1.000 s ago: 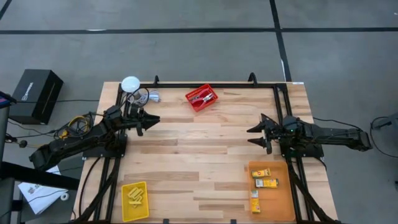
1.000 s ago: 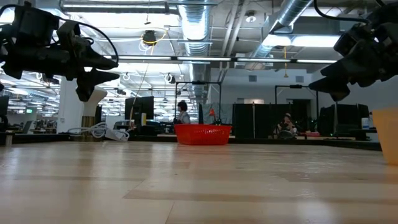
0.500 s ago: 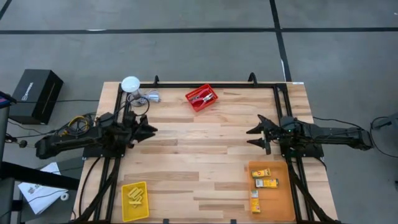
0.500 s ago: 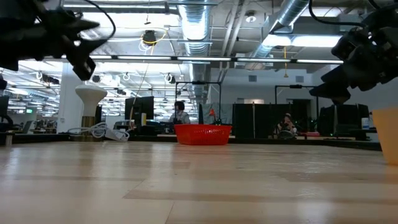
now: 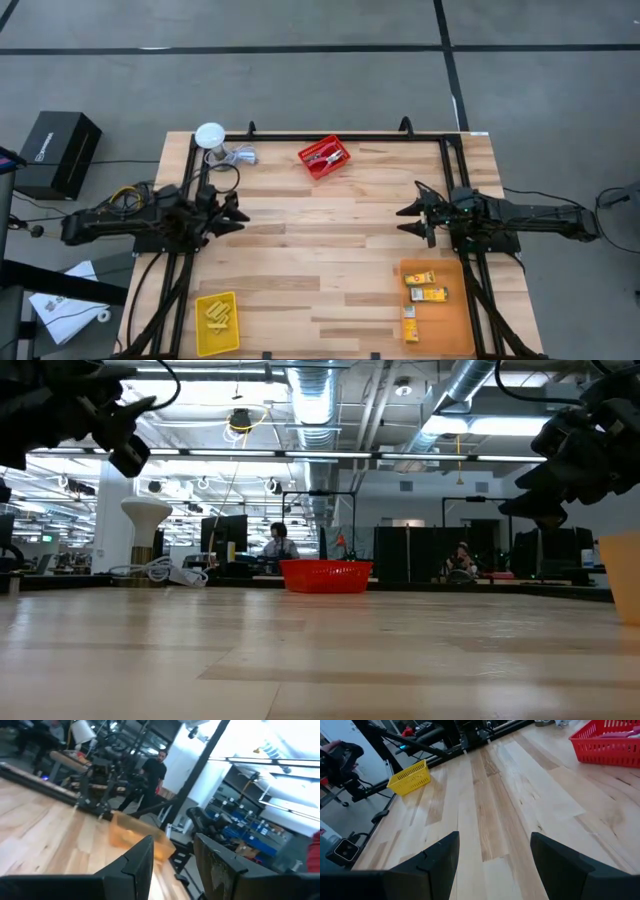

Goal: Pick & Place School Supplies
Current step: Return to Home Position

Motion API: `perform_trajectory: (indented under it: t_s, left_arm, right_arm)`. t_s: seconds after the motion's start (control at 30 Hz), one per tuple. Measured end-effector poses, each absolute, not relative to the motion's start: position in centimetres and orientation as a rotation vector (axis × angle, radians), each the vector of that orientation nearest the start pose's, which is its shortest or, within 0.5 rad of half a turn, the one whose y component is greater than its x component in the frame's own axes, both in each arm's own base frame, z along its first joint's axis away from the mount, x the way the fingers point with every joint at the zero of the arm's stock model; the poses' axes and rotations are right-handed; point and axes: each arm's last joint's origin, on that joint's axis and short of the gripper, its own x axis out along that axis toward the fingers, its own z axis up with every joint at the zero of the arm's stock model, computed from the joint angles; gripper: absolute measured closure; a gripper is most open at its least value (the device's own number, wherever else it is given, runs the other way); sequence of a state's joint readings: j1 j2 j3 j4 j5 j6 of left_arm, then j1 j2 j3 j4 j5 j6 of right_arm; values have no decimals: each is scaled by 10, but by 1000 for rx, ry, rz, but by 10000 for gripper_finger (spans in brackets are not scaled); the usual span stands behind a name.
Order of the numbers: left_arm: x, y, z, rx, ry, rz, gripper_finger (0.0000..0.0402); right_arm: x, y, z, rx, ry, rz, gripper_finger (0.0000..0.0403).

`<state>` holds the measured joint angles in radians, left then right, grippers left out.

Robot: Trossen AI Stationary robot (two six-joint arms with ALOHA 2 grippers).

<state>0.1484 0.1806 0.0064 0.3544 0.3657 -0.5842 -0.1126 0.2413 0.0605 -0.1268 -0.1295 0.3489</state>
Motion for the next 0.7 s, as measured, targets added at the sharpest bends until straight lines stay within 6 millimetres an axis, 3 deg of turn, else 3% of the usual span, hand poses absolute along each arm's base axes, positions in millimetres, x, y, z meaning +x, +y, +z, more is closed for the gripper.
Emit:
perform_trajectory:
  t_s: [0.3, 0.5, 0.7]
  left_arm:
    - [95, 4, 192, -481, -202, -272, 266]
    - [95, 5, 184, -4, -192, -150, 266]
    - [96, 8, 173, 60, -83, -43, 266]
  right_arm:
    - [107, -8, 152, 384, 306, -37, 168]
    - [107, -8, 152, 384, 305, -36, 168]
    - [107, -8, 152, 384, 306, -36, 168]
